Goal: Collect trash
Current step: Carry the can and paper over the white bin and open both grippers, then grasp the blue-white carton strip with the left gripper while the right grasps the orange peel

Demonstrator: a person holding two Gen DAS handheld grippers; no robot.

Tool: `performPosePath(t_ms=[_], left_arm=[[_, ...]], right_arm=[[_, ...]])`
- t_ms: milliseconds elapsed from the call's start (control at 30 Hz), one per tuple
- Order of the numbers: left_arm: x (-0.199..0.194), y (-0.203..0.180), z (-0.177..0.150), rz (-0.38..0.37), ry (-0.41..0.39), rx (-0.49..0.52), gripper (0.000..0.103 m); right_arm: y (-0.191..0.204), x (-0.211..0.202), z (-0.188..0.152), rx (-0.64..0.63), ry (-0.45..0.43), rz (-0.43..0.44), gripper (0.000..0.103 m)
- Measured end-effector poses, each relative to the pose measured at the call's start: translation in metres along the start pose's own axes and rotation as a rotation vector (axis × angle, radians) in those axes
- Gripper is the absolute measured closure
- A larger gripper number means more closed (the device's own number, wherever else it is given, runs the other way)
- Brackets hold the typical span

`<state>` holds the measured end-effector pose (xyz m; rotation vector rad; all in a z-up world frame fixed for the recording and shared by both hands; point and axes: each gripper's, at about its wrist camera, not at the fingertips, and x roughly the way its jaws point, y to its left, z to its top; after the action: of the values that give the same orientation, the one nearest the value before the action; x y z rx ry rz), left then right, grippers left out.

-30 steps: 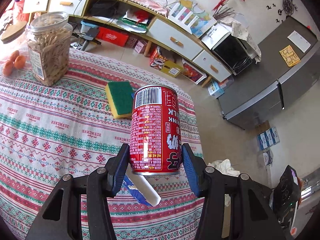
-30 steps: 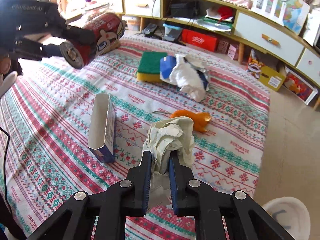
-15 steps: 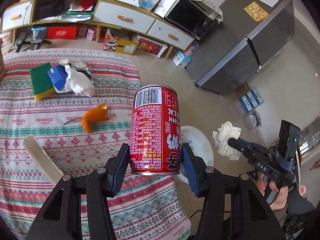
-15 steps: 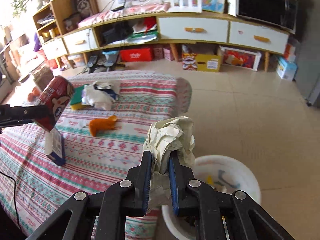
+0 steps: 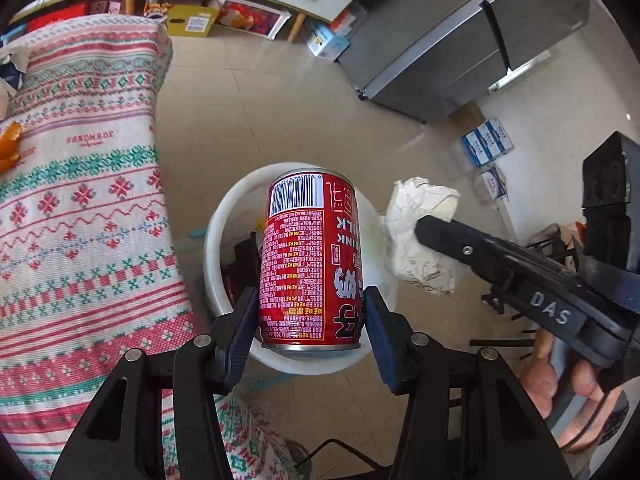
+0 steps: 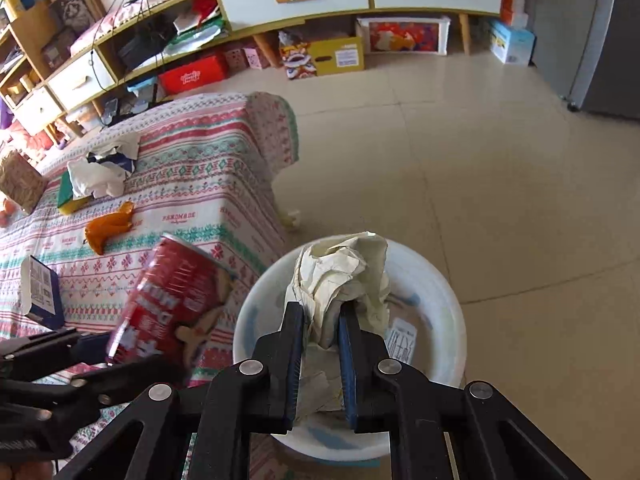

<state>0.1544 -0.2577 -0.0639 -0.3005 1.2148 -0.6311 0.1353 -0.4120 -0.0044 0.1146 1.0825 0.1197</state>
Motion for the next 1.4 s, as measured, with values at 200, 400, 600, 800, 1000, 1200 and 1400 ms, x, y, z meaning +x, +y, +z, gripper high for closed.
performPosePath(t_ms=[200, 400, 600, 800, 1000, 1200, 1400], left_arm=[[0.043, -0.002, 0.007, 0.101, -0.009, -0.015, 0.048], [0.050, -0.002, 0.007, 0.140, -0.022, 0.005, 0.046], [0.026, 0.005, 0.004, 0.117, -0.049, 0.003, 0.046], [-0.002, 0.013, 0.008, 0.085, -0.081, -0.033, 0.046], [-0.040, 0.028, 0.007, 0.090, -0.110, -0.046, 0.046], [-0.089, 0.049, 0.005, 0.119, -0.152, -0.059, 0.046], [-0.147, 0.077, 0.003, 0.185, -0.190, -0.062, 0.046]], right_arm=[[-0.024, 0.007, -0.001, 0.062, 0.029, -0.045, 0.088], [-0.020, 0.011, 0.001, 0.050, 0.038, -0.024, 0.088], [-0.020, 0.017, 0.003, 0.042, 0.054, -0.024, 0.087], [-0.014, 0.025, 0.006, 0.031, 0.068, -0.007, 0.087], [-0.008, 0.034, 0.008, 0.044, 0.090, 0.013, 0.082], [0.007, 0.038, 0.017, 0.055, 0.060, 0.100, 0.052], [0.012, 0.033, 0.020, 0.058, 0.028, 0.089, 0.052]])
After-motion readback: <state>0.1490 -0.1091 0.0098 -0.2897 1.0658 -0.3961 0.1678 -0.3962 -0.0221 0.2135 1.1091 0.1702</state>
